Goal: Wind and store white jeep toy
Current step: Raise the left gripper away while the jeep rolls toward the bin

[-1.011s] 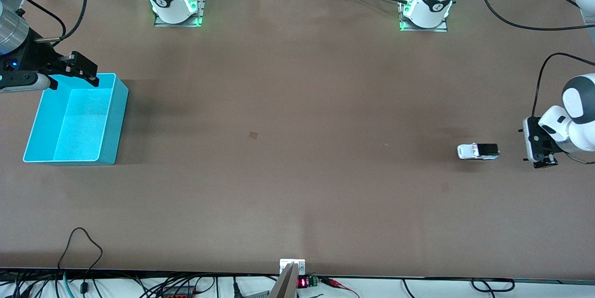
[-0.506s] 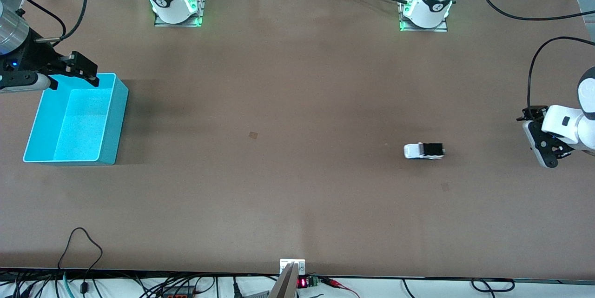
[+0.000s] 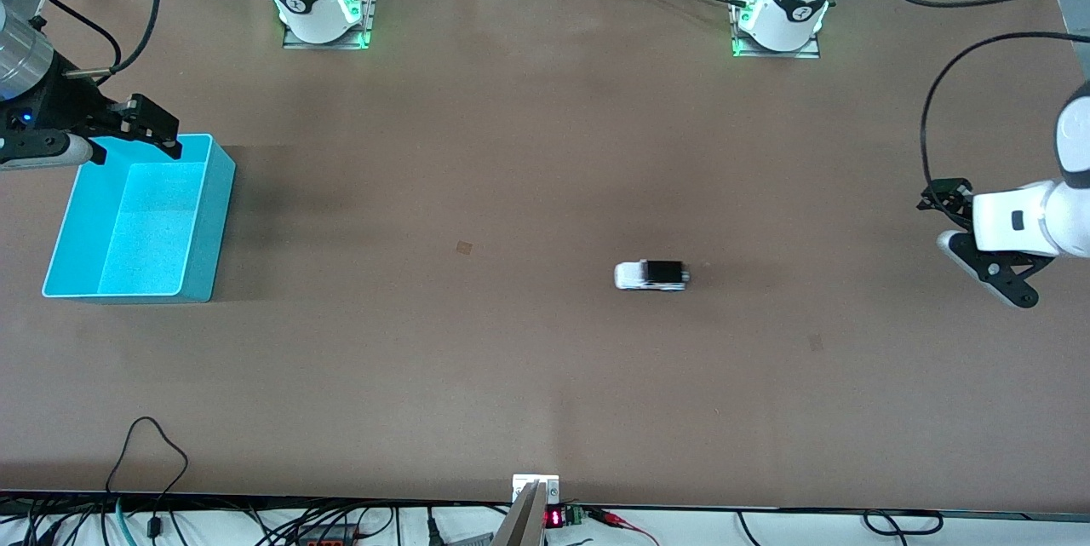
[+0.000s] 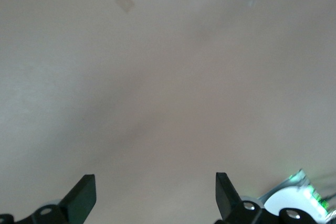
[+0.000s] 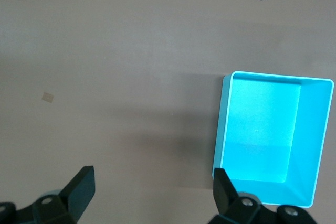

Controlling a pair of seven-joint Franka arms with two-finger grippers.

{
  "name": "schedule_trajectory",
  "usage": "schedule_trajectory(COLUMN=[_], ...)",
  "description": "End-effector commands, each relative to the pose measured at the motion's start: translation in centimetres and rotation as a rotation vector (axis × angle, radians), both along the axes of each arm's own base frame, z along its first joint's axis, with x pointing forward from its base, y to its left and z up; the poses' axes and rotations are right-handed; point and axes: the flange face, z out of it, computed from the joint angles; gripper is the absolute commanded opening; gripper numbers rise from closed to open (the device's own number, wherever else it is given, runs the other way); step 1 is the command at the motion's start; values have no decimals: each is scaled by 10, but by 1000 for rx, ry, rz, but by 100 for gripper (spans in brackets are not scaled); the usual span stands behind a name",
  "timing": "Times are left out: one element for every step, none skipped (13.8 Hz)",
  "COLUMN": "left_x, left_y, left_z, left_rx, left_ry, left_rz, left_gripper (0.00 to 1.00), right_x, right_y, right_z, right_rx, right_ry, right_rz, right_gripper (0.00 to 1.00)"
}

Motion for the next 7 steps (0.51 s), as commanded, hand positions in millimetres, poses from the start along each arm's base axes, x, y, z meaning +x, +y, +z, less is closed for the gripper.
schedule_trajectory(left_x=[-23, -31, -40, -52, -63, -69, -71], left_y=[-31, -41, -47, -53, -54, -54, -48], left_z=[46, 63, 78, 83, 94, 102, 106], left_rx=[67, 79, 56, 38, 34, 32, 16], left_ry=[-62, -96, -117, -113, -142, -214, -287], left_rz=[126, 207, 308, 400, 466, 512, 538], left_gripper=[100, 100, 100, 100, 100, 100, 100], right_x=[-4, -4, -4, -4, -4, -4, -4], right_y=[1, 1, 1, 1, 1, 1, 1], right_z=[6, 6, 6, 6, 6, 6, 6], right_rx=[-10, -10, -10, -10, -10, -9, -10], right_ry=[1, 1, 1, 1, 1, 0, 0], right_rz=[-3, -1, -1, -3, -3, -3, -1], right_gripper=[100, 100, 100, 100, 100, 100, 100])
